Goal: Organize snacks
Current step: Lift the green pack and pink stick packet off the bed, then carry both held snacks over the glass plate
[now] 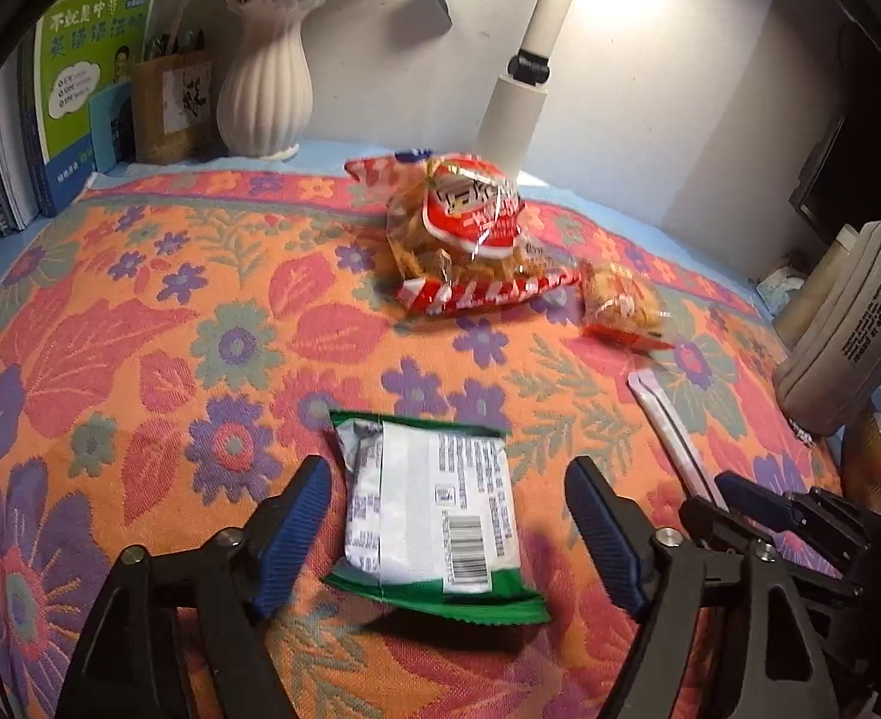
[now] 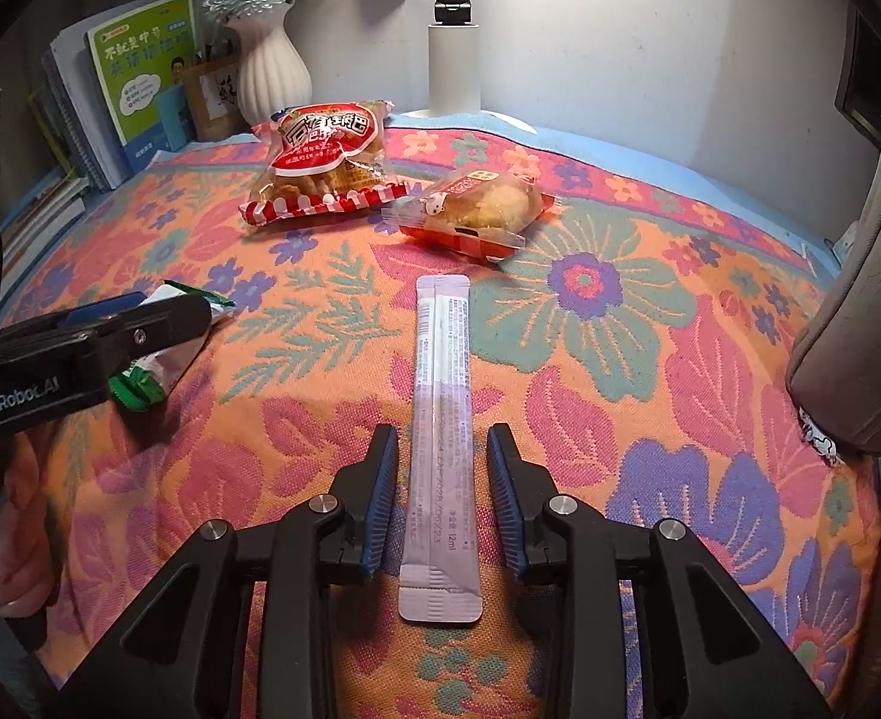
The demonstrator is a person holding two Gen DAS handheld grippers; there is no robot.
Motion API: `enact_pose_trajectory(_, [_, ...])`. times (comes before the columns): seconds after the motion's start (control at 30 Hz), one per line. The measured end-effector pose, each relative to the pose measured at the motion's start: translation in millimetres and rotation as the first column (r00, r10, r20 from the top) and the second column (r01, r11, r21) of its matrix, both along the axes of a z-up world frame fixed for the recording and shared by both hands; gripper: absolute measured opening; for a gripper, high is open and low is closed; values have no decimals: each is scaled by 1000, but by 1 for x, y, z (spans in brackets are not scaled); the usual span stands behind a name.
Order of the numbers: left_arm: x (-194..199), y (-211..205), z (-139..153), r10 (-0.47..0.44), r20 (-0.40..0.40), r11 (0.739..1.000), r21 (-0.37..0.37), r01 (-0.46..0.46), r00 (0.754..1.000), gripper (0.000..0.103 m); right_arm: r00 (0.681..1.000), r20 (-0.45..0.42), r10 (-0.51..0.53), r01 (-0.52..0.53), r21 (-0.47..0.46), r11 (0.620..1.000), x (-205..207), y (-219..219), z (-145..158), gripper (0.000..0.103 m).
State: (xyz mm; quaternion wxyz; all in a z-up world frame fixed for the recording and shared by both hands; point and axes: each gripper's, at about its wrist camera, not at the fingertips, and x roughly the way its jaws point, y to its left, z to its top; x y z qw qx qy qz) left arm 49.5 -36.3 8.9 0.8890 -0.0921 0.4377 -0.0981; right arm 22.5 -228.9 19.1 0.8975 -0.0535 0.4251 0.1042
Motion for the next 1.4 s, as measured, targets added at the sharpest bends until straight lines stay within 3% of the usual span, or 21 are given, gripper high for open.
enact_pose_trajectory(0.07, [-5, -3, 0, 15, 7, 998, 57, -16, 1000, 79, 1000, -1, 1, -1, 1, 1000, 0, 0, 0, 31])
enact_pose_trajectory(0.1, [-8, -6, 1, 20, 20, 995, 95, -21, 1000, 74, 1000, -1, 2, -2, -3, 1000, 0, 1, 0, 31])
enact_pose_trajectory(0.13, [-9, -9, 1, 20, 27, 992, 126, -24, 999, 67, 1000, 1, 0, 0, -12, 1000, -1, 2, 0, 30])
enact_pose_trajectory(0.17, [-8, -13, -1, 14, 22, 988, 153, -17, 1000, 51, 1000, 4, 3, -3, -23, 1000, -1, 3, 0, 29])
enact_pose_trajectory(0.23, [-9, -20, 0, 9, 38, 980, 201, -16, 999, 49, 1000, 8, 16, -16, -38, 999, -4, 7, 1, 22])
enact_pose_trajectory(0.33, [-16, -29, 4, -16, 66, 969, 247, -1, 998, 49, 1000, -10, 27, -27, -19, 999, -12, 4, 2, 20])
enact_pose_trajectory(0.47, [-34, -35, 16, -51, 103, 973, 228, 27, 993, 49, 996, -70, 53, -40, 178, 983, -30, -17, 7, 20])
enact_pose_trajectory(0.57, [-41, -38, 26, -62, 105, 981, 190, 41, 993, 49, 991, -90, 101, -62, 361, 930, -46, -34, 13, 20])
enact_pose_trajectory(0.67, [-47, -43, 36, -71, 111, 985, 166, 52, 991, 49, 992, -75, 103, -63, 416, 907, -62, -44, 23, 20])
enact_pose_trajectory(0.87, [-65, -59, 55, -94, 150, 985, 155, 70, 984, 49, 998, -35, 59, -45, 307, 951, -86, -52, 38, 18])
enact_pose_trajectory(0.97, [-71, -62, 57, -102, 153, 984, 163, 77, 983, 49, 992, -90, 86, -53, 322, 945, -82, -54, 27, 21])
enact_pose_trajectory(1.03, [-75, -62, 57, -102, 152, 983, 166, 76, 983, 49, 986, -131, 102, -48, 360, 932, -76, -54, 21, 37])
enact_pose_trajectory(1.07, [-76, -61, 57, -99, 150, 983, 166, 73, 984, 49, 985, -143, 101, -45, 353, 935, -74, -51, 18, 52])
enact_pose_trajectory(1.1, [-77, -59, 57, -95, 150, 984, 166, 70, 984, 49, 984, -145, 101, -48, 326, 944, -71, -46, 16, 59])
enact_pose_trajectory(1.17, [-80, -53, 56, -85, 154, 985, 163, 60, 984, 49, 983, -153, 100, -61, 244, 968, -67, -32, 11, 56])
enact_pose_trajectory(1.3, [-79, -31, 56, -42, 153, 990, 139, 21, 987, 49, 992, -104, 74, -76, -14, 997, -65, 5, 4, 34])
enact_pose_trajectory(1.4, [-81, -17, 52, -19, 155, 993, 119, 1, 988, 49, 993, -88, 85, -91, -67, 994, -68, 19, 5, 20])
